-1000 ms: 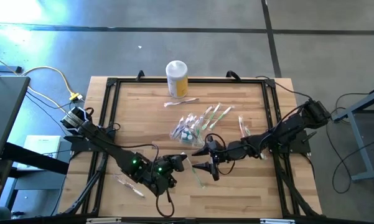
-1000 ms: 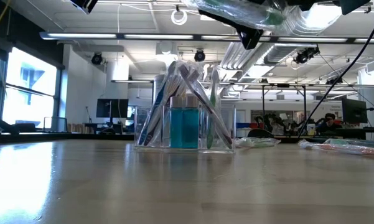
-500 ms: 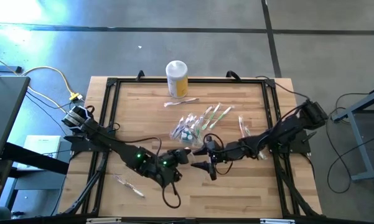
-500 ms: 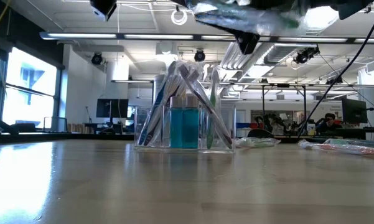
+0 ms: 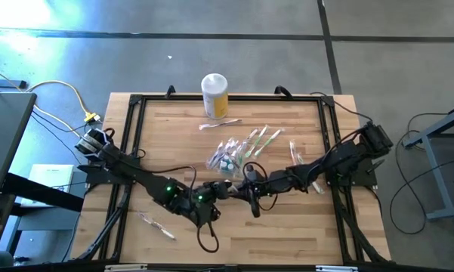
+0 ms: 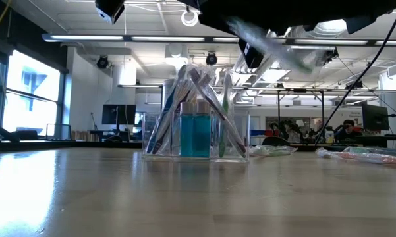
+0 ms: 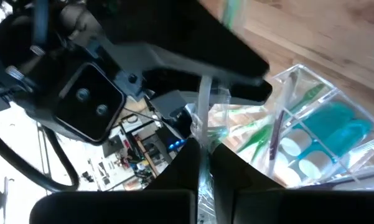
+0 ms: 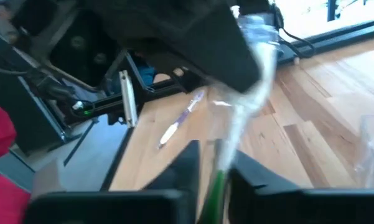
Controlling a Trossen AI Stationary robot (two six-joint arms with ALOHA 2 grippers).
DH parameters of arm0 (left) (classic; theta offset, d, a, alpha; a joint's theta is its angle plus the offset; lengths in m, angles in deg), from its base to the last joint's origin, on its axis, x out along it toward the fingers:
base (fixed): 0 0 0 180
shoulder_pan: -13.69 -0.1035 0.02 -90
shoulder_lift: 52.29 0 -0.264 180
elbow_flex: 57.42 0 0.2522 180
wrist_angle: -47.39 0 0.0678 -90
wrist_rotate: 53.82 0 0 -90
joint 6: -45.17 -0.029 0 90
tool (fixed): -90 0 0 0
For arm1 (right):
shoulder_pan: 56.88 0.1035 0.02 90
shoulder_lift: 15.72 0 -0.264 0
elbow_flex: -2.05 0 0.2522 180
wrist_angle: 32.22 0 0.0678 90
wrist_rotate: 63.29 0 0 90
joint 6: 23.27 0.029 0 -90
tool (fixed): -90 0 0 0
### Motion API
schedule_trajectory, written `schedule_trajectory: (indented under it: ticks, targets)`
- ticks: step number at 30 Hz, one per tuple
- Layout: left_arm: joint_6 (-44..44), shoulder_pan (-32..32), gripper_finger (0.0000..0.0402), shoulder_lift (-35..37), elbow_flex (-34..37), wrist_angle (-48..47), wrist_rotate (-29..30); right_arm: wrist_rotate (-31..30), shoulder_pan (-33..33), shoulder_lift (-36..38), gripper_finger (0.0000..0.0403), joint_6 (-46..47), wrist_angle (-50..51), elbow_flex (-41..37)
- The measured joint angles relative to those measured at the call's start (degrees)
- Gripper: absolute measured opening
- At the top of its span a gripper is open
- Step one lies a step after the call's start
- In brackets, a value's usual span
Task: Pick & Place toothbrushing station
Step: Put the green toothbrush into the transparent organizer
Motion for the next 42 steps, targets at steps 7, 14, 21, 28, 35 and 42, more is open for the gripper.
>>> schedule_trajectory:
  ticks: [7,14,21,28,35,42]
  targets:
    - [5.8,0.1,0.0049,0.0,0.0,0.4,-0.3,0.0,0.0,-0.1,0.0014,-0.8,1.1,0.0]
    - [9.3,0.6,0.0110,0.0,0.0,0.9,-0.2,0.2,0.0,-0.1,0.0013,-2.1,0.9,0.0]
    - [7.9,2.5,0.0156,0.0,-0.1,0.7,4.7,0.2,0.0,0.0,0.0013,-3.8,1.1,0.0]
    - [13.5,4.7,0.0205,3.6,-0.1,-2.3,11.4,-7.7,1.1,4.4,0.0012,-8.0,7.8,0.0]
    - [42.9,2.9,0.0214,14.6,-0.2,-20.0,-3.8,-22.2,5.8,7.1,0.0012,-24.1,2.6,0.0]
    - [63.2,-0.7,0.0214,23.4,4.3,-25.2,-18.3,-12.7,2.8,5.5,0.0013,-35.9,-9.6,-1.5]
